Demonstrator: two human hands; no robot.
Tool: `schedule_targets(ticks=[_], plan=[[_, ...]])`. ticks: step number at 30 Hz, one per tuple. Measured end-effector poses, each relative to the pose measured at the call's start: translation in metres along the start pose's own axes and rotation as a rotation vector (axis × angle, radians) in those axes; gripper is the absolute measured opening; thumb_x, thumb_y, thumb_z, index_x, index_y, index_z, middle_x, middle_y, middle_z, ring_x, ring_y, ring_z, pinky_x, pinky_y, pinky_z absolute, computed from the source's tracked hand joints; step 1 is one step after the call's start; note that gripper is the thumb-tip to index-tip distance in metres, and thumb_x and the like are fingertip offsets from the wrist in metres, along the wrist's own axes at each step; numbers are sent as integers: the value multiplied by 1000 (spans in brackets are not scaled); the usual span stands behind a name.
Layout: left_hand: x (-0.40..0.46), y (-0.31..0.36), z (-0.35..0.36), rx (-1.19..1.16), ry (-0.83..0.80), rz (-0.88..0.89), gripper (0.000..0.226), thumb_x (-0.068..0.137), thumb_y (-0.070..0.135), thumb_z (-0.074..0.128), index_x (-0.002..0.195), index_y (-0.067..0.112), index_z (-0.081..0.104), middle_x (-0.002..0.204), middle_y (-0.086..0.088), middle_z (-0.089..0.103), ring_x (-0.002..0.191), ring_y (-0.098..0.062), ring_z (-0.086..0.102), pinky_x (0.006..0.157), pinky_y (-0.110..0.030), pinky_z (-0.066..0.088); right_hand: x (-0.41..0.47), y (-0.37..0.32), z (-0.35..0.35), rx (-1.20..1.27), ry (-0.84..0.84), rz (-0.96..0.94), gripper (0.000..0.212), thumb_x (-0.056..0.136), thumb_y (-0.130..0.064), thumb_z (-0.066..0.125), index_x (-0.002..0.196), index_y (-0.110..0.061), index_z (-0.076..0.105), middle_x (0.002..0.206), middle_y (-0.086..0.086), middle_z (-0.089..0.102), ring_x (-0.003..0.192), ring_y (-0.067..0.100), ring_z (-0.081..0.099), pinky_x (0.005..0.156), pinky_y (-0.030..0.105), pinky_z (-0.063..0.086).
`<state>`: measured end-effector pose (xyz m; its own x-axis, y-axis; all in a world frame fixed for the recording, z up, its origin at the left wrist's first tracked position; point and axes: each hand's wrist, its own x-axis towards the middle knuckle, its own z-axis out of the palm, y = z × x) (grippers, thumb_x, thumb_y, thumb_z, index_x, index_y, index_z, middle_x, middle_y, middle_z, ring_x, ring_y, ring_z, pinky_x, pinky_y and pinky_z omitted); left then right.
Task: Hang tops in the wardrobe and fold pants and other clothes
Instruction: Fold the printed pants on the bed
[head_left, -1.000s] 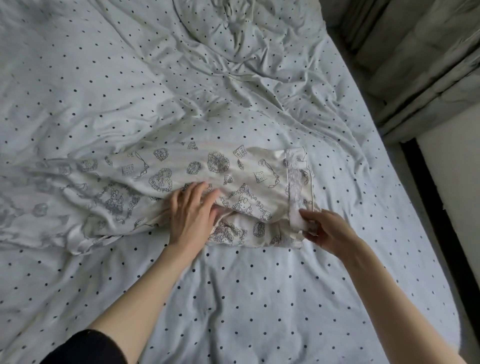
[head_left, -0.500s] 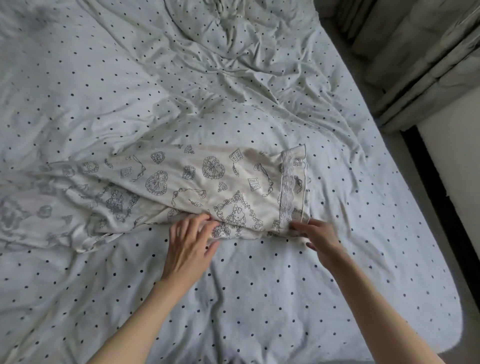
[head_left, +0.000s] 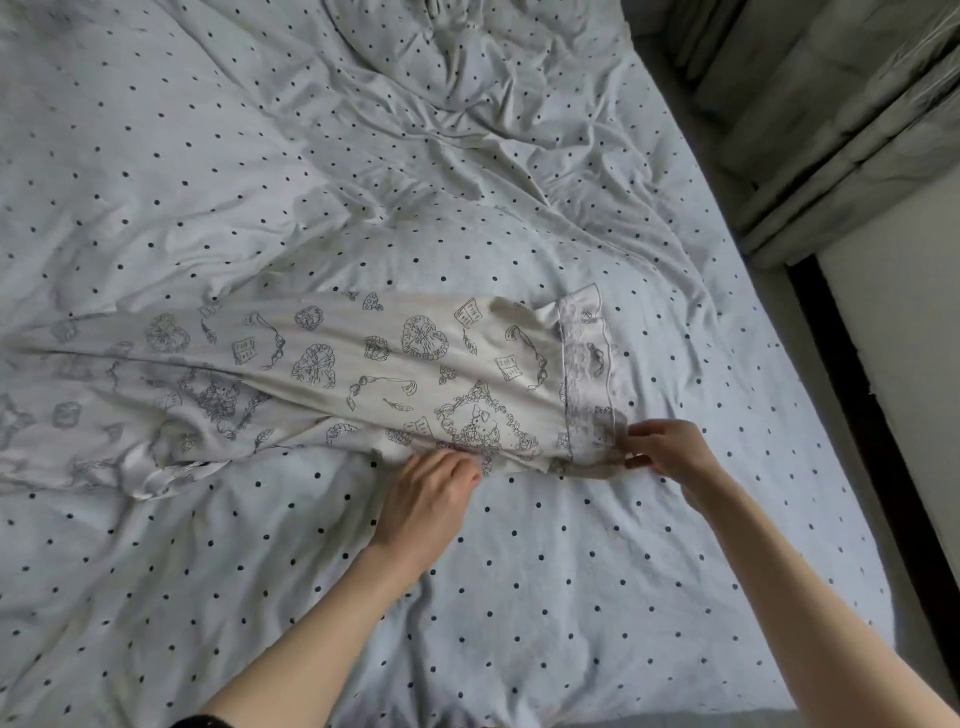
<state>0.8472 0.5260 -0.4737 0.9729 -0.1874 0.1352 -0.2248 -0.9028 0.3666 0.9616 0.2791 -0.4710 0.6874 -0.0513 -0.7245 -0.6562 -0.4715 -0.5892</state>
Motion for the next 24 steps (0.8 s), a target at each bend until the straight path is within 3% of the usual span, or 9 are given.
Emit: schedule_targets(ticks=[2, 4, 9, 11, 13, 15, 17, 21, 24], plan=[[6, -2, -2, 23, 39, -16, 19, 69, 1, 78, 83, 10, 69, 85, -2, 67, 77, -21, 62, 67, -31, 49, 8, -3, -1, -28, 86, -45, 18, 87, -8, 64, 102, 3, 66, 81, 11, 70, 68, 15, 67, 61, 22, 52], [16, -7, -4, 99, 61, -68, 30, 67, 0, 77, 94, 11, 68, 93, -5, 64, 85, -23, 54, 71, -35, 44, 14, -15, 0, -63, 189, -121, 30, 90, -23, 61, 113, -3, 63, 104, 14, 68, 91, 24, 64, 81, 35, 51], [32, -15, -6, 231, -98, -179, 49, 57, 5, 82, 101, 19, 70, 110, -8, 64, 104, -29, 59, 81, -44, 46, 31, -63, 19, -172, 203, -268, 61, 89, -42, 59, 137, -9, 43, 126, 10, 58, 113, 26, 56, 97, 49, 44], [34, -15, -6, 236, -110, -169, 44, 61, 6, 81, 102, 20, 71, 112, -7, 65, 105, -27, 61, 85, -45, 46, 42, -76, 30, -229, 185, -233, 51, 86, -45, 61, 123, -12, 54, 115, 9, 62, 107, 27, 58, 96, 48, 43], [34, -16, -6, 205, -47, -141, 36, 65, 2, 78, 98, 16, 73, 110, -7, 69, 103, -26, 64, 85, -45, 47, 50, -80, 39, -282, 255, -184, 22, 85, -40, 61, 80, -19, 59, 83, 5, 63, 89, 28, 58, 88, 41, 42], [34, -16, -7, 146, 41, -97, 30, 68, -3, 75, 94, 12, 74, 104, -6, 72, 99, -24, 67, 84, -42, 49, 53, -80, 39, -285, 353, -163, 33, 88, -34, 57, 59, -18, 50, 62, 1, 53, 78, 26, 54, 79, 37, 42], [31, -14, -10, 69, 121, -62, 30, 68, -7, 74, 93, 8, 74, 99, -5, 73, 96, -21, 68, 80, -37, 52, 52, -76, 32, -258, 453, -240, 36, 89, -33, 55, 56, -18, 51, 56, -1, 49, 71, 26, 52, 68, 33, 41], [18, -8, -15, -32, 148, -24, 32, 64, -12, 76, 92, 4, 73, 96, -7, 73, 92, -21, 70, 74, -32, 55, 42, -64, 20, -289, 504, -328, 28, 91, -36, 53, 80, -18, 71, 66, 3, 61, 68, 26, 56, 63, 31, 41], [17, -7, -12, -32, 84, -23, 38, 64, -10, 78, 99, 3, 72, 104, -9, 71, 99, -25, 68, 79, -37, 56, 38, -60, 20, -290, 521, -257, 34, 90, -25, 51, 59, -12, 53, 54, 6, 47, 64, 29, 49, 61, 31, 31]])
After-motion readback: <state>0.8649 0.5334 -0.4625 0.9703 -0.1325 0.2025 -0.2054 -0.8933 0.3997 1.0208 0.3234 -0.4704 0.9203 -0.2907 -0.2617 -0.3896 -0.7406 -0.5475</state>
